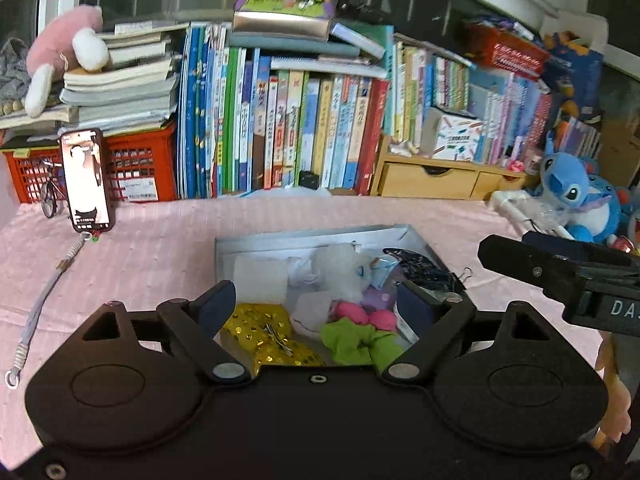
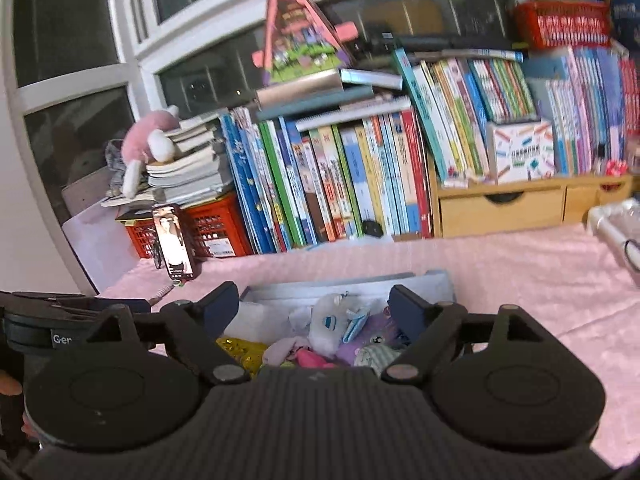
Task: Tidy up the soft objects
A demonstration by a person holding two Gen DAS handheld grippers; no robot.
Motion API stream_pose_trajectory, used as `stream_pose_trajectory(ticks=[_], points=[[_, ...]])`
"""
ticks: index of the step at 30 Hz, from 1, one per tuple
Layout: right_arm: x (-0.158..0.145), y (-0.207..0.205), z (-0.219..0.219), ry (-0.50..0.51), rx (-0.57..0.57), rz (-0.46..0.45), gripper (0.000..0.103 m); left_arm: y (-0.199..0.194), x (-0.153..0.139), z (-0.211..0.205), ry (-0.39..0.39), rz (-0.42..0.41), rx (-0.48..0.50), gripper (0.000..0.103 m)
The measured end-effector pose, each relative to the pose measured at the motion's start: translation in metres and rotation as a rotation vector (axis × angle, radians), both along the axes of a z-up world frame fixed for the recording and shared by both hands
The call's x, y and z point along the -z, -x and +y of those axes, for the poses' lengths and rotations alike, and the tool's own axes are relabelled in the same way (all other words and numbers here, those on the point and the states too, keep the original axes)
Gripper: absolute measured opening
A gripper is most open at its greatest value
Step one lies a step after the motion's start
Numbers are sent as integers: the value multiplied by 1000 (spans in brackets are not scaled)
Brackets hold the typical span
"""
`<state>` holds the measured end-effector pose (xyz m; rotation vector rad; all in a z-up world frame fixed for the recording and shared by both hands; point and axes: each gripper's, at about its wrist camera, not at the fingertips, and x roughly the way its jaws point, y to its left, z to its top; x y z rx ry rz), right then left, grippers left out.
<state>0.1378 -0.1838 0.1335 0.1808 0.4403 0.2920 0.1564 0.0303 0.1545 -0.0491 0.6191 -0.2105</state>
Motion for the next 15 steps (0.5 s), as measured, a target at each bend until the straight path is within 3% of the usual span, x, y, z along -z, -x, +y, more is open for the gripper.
stream_pose_trajectory(ticks=[8, 15], points=[[-5, 50, 5, 74, -5, -132, 103, 49, 0, -1, 23, -64, 14, 89], [5, 86, 12, 130, 7, -207, 103, 84, 16, -1, 41, -89, 3, 90]])
